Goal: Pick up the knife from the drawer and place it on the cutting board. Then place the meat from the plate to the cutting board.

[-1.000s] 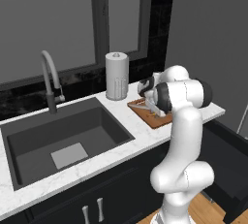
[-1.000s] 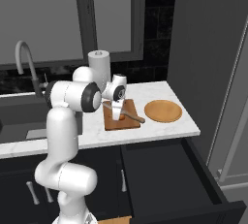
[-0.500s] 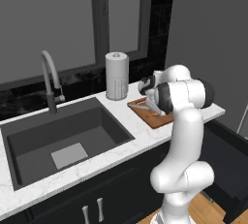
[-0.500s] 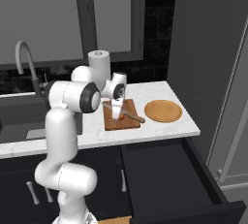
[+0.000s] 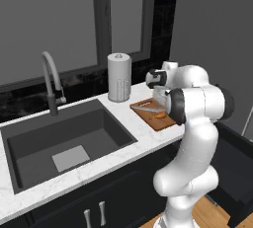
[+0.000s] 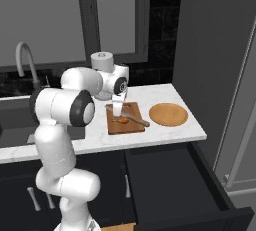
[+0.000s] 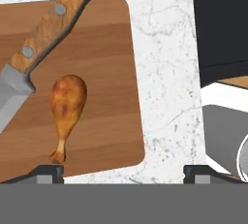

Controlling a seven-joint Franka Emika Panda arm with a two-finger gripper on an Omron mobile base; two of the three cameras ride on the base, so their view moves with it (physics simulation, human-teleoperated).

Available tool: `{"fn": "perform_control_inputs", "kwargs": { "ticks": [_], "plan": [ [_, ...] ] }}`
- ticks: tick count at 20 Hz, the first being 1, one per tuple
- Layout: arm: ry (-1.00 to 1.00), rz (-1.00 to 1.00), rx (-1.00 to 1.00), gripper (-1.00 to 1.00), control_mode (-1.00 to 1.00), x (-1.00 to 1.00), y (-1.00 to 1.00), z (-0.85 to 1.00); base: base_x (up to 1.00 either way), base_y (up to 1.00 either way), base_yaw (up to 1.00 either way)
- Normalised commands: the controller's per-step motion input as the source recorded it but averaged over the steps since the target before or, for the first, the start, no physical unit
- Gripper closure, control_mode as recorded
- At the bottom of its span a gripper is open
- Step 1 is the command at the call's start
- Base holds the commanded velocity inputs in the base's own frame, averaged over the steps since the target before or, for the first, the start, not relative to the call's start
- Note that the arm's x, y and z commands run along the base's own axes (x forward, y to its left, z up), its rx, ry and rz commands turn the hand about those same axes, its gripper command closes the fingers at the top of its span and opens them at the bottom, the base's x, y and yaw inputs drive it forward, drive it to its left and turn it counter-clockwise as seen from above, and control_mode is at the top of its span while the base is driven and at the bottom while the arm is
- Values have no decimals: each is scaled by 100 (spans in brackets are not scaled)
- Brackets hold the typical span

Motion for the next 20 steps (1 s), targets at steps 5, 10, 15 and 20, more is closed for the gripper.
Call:
{"fn": "perform_control_inputs", "kwargs": {
  "ticks": [5,10,15,20],
  "plan": [
    [-26,-1,0,-100,-100,-100,0,20,0,0,0],
    [-38,0,0,-100,-100,-100,0,1,0,0,0],
    [-39,0,-1,-100,-100,-73,0,70,0,0,0],
    [-22,-4,-7,-100,-100,-50,0,100,0,0,0]
  ]
}}
